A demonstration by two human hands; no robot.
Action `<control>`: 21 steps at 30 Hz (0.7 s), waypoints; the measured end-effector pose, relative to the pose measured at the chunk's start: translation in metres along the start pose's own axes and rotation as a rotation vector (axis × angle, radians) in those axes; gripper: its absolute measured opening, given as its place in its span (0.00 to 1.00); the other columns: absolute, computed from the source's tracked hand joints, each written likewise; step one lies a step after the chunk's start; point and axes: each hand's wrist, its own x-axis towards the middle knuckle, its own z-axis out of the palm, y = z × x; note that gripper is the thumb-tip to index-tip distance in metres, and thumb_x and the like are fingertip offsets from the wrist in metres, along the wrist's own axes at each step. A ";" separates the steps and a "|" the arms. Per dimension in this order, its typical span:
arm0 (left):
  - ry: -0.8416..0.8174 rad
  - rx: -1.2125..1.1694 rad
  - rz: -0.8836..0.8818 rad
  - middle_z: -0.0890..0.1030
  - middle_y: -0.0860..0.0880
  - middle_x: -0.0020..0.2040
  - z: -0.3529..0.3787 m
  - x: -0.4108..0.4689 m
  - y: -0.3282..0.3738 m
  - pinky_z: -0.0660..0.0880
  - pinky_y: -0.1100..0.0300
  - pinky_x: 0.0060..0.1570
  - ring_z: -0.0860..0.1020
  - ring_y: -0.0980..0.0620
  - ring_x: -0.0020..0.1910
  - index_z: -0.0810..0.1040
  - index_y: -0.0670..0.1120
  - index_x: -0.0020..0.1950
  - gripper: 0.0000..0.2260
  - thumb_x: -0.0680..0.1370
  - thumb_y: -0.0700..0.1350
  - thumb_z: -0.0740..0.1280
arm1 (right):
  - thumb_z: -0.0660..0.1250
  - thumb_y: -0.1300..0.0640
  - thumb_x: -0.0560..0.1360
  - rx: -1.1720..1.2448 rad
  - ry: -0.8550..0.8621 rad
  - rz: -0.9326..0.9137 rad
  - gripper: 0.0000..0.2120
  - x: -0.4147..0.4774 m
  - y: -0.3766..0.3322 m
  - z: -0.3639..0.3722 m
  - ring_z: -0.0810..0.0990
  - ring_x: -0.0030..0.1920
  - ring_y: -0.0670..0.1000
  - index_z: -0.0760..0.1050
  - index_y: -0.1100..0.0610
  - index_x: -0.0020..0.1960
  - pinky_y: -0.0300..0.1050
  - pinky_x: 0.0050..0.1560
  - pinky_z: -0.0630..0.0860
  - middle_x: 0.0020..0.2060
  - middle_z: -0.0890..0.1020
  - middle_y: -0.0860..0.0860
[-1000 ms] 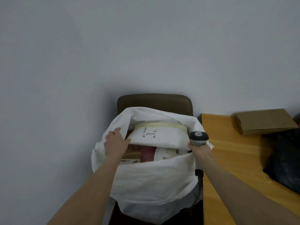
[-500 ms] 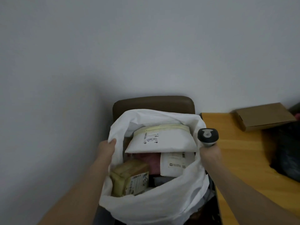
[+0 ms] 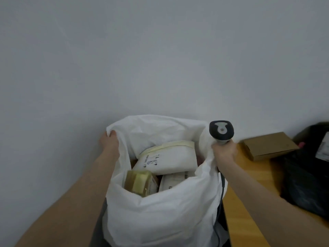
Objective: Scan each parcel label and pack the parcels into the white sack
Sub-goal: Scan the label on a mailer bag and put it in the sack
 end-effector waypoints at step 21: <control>0.118 0.015 0.065 0.79 0.38 0.58 -0.011 0.024 -0.014 0.73 0.53 0.53 0.78 0.43 0.56 0.77 0.36 0.61 0.13 0.81 0.41 0.60 | 0.66 0.64 0.73 -0.020 0.037 -0.023 0.08 0.006 -0.001 0.008 0.75 0.41 0.55 0.70 0.53 0.46 0.46 0.42 0.69 0.32 0.71 0.47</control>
